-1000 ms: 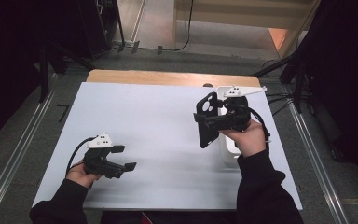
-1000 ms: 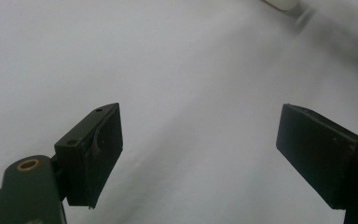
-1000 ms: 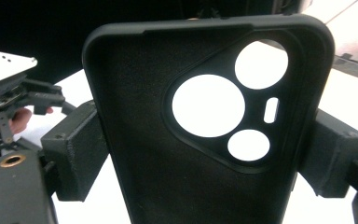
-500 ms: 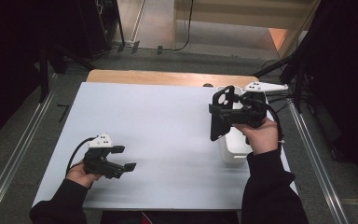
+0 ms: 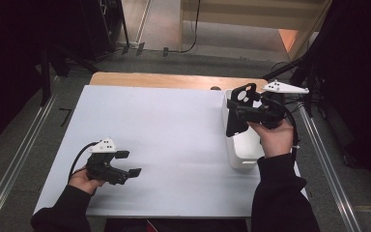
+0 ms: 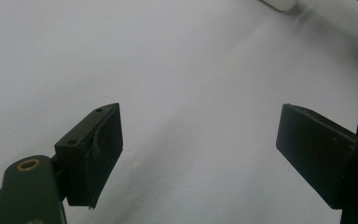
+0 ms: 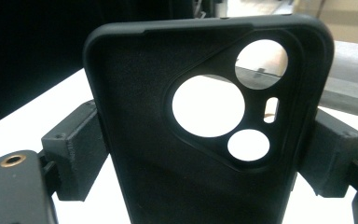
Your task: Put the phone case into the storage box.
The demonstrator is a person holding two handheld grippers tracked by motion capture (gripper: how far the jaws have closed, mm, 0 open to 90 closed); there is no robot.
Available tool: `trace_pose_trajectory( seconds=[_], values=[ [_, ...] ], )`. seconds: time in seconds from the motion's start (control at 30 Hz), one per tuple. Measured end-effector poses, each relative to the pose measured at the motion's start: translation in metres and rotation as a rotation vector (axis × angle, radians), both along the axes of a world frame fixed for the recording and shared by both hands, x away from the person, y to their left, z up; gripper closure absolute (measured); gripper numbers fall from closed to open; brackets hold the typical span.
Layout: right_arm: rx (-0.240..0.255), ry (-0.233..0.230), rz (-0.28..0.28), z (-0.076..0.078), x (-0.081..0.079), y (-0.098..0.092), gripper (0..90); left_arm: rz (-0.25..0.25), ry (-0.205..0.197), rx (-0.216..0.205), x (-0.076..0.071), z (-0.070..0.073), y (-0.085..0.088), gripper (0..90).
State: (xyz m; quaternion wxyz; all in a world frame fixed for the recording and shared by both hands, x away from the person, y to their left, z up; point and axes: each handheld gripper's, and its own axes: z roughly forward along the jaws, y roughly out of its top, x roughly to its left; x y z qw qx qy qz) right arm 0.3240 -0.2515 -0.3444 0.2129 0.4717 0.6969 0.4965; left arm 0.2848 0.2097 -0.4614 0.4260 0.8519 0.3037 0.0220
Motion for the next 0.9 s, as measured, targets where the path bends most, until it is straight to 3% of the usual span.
trace_pose_trajectory(
  seconds=[0.27,0.5,0.63,0.83,0.9],
  values=[
    [-0.029,-0.006,-0.078,-0.008,0.015,-0.003,12.2,0.006,-0.004,-0.011,-0.001,0.001,0.001,14.2],
    [-0.052,0.007,-0.108,-0.006,0.031,-0.009,12.2,0.008,-0.01,-0.006,-0.001,0.001,0.002,14.3],
    [-0.046,0.001,-0.123,-0.006,0.036,-0.012,12.2,0.023,-0.009,-0.026,0.0,0.001,0.003,14.2],
    [-0.047,-0.005,-0.153,-0.006,0.049,-0.015,12.2,0.014,-0.004,-0.017,0.0,0.0,0.002,14.2],
    [-0.021,0.0,-0.156,-0.006,0.053,-0.017,12.2,0.01,0.0,-0.008,0.0,0.0,0.002,14.2]
  ],
)
